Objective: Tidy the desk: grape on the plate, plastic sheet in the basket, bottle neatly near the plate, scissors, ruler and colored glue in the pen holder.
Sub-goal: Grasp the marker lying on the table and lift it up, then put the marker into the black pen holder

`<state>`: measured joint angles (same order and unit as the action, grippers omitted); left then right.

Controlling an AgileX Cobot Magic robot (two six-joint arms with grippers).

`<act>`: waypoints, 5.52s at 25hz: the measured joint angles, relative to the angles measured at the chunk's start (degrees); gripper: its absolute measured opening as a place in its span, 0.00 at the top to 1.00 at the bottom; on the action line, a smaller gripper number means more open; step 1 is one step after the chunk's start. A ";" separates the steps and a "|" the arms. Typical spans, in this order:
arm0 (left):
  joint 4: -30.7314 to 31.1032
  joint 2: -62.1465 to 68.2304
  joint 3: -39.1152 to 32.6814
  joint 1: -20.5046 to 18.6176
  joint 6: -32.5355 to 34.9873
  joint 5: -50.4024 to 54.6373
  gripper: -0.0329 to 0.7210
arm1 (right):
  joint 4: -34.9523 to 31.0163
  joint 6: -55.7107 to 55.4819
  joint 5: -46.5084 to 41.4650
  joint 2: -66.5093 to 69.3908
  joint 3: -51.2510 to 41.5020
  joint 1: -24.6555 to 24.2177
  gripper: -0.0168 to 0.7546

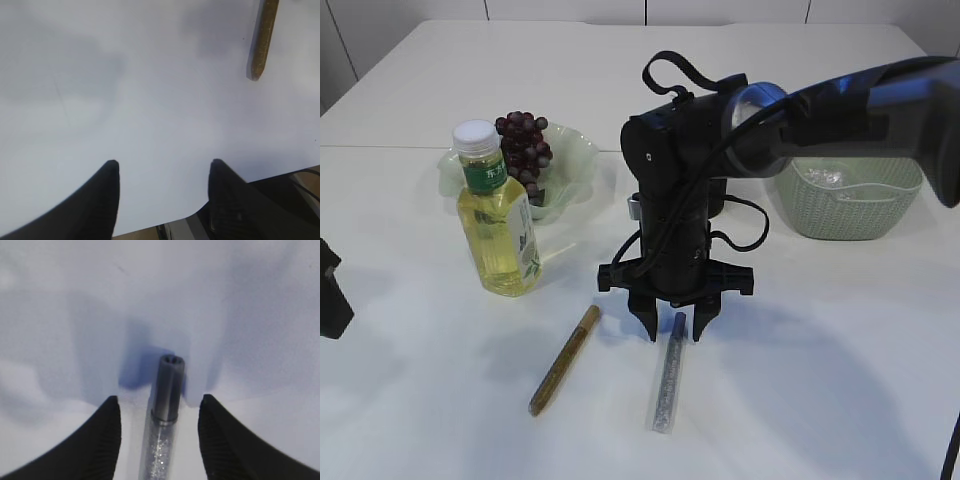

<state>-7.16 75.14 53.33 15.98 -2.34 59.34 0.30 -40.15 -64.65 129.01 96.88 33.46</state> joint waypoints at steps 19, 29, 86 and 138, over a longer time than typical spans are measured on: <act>0.00 0.00 0.00 0.00 0.00 0.00 0.41 | 0.00 -0.47 0.78 1.05 0.00 0.00 0.68; 0.00 0.00 0.00 0.00 0.00 0.00 0.41 | 0.00 -0.57 0.68 1.10 0.10 0.00 0.79; 1.39 0.00 0.00 0.00 0.00 -0.17 0.41 | -44.66 72.07 16.20 -12.78 0.12 -26.46 0.79; 1.31 0.00 0.00 0.00 0.00 -1.36 0.41 | -83.22 124.42 41.19 -6.93 0.12 -27.27 0.55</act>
<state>-5.85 75.14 53.33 15.98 -2.34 57.98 -82.91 84.27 -23.46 122.09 97.00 6.19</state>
